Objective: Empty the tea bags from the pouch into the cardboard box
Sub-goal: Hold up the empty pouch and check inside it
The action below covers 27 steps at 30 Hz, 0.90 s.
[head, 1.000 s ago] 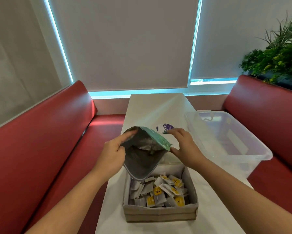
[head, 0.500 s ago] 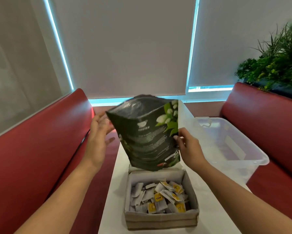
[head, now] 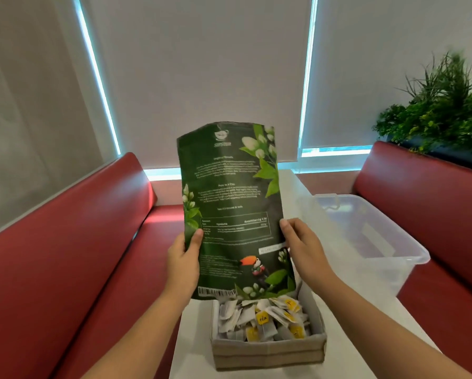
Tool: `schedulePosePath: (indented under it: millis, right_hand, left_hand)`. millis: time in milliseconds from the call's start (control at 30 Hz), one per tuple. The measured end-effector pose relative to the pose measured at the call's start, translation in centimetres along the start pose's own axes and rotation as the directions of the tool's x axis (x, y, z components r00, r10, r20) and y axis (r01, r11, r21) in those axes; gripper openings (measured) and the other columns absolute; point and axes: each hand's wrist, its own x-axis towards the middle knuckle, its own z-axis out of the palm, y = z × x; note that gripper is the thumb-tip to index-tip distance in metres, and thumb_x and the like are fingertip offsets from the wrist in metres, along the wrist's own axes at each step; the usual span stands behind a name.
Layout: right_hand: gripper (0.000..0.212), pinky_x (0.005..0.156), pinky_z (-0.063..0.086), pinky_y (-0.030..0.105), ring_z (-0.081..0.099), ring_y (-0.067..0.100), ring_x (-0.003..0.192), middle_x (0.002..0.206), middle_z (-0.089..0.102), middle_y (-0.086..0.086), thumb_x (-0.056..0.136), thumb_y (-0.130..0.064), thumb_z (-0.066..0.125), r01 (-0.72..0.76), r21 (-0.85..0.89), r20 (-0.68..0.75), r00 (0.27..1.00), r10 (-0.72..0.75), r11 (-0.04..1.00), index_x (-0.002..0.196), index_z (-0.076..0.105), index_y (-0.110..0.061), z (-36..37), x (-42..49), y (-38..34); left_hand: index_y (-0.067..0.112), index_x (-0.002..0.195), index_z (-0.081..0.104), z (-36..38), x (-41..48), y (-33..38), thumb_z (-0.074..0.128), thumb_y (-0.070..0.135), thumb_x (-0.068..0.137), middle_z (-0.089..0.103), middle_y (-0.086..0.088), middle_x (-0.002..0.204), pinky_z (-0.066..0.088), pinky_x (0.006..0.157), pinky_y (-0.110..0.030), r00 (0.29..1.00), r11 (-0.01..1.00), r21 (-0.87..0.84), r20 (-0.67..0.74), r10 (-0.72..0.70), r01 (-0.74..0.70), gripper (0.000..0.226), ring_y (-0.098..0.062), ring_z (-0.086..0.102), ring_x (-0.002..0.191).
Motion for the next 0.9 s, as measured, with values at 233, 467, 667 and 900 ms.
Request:
schedulePosePath:
  millis: [233,467,667,900]
  right_hand:
    - [0.027,0.046,0.036,0.008,0.046,-0.001,0.055,0.066,0.050,0.000,0.100,-0.021,0.038,0.036,-0.033,-0.148,0.988,-0.041,0.999,0.074,0.042,-0.017,1.3,-2.5,-0.2]
    - [0.028,0.046,0.034,0.014,0.044,0.004,0.054,0.063,0.049,0.000,0.101,-0.023,0.036,0.048,-0.091,-0.160,0.985,-0.062,0.995,0.074,0.040,-0.016,0.0,-1.3,-0.2]
    - [0.028,0.048,0.036,0.019,0.051,0.018,0.061,0.065,0.055,0.007,0.100,-0.023,0.040,0.032,-0.134,-0.249,0.966,-0.065,0.990,0.077,0.046,-0.008,-2.4,0.7,0.8]
    - [0.027,0.058,0.049,0.035,0.060,0.023,0.068,0.073,0.061,0.012,0.099,-0.029,0.041,-0.036,-0.052,-0.179,0.984,0.026,0.998,0.079,0.047,-0.012,-7.0,2.1,0.8]
  left_hand:
    - [0.027,0.092,0.058,0.1,-0.8,-1.0,0.041,0.037,0.098,0.068,0.002,0.088,0.050,0.068,-0.029,0.995,0.984,0.149,0.047,0.087,-0.093,0.021,-0.012,0.064,0.080]
    - [0.021,0.072,0.046,0.4,-1.9,-2.5,0.035,0.031,0.098,0.056,0.003,0.060,0.036,0.043,-0.013,0.970,0.892,0.381,0.072,0.233,-0.242,0.030,-0.005,0.055,0.053]
    - [0.022,0.065,0.041,2.1,-0.8,-1.7,0.042,0.021,0.099,0.051,0.005,0.056,0.033,0.044,-0.014,0.969,0.900,0.371,-0.004,0.248,-0.228,0.034,-0.004,0.050,0.051]
    - [0.015,0.068,0.053,4.5,-0.3,0.7,0.047,0.022,0.098,0.058,0.003,0.061,0.038,0.050,-0.011,0.988,0.958,0.247,0.086,0.128,-0.146,0.031,-0.007,0.053,0.056]
